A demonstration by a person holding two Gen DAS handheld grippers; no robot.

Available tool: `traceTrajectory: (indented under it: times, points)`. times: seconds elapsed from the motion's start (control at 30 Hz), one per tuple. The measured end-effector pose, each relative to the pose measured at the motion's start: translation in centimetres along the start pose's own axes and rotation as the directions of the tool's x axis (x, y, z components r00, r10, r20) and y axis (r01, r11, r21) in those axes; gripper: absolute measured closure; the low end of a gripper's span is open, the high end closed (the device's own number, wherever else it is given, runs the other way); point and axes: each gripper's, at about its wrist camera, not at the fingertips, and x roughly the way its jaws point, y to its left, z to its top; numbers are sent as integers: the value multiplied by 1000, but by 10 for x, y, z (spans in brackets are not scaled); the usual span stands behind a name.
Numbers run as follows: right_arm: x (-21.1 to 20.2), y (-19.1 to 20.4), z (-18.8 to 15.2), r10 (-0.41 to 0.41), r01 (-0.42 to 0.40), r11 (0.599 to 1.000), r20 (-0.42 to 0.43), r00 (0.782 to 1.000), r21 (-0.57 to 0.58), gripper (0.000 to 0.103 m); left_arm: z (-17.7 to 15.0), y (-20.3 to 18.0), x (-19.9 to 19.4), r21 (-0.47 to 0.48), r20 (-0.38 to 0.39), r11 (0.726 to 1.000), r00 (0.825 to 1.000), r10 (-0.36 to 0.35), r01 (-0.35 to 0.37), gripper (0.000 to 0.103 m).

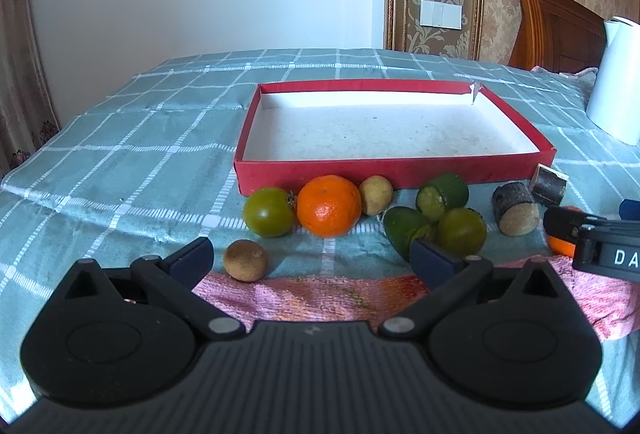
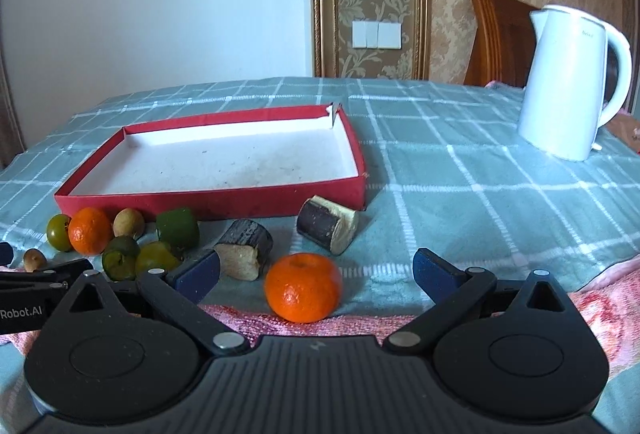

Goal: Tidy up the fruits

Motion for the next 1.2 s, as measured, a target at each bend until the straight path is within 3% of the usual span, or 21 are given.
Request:
traceTrajectory:
  times: [1.2]
  points:
    - [14, -7, 1, 35, -34, 999, -43, 998, 21, 0, -6, 4, 3, 31, 21, 999, 1000, -15, 14, 0]
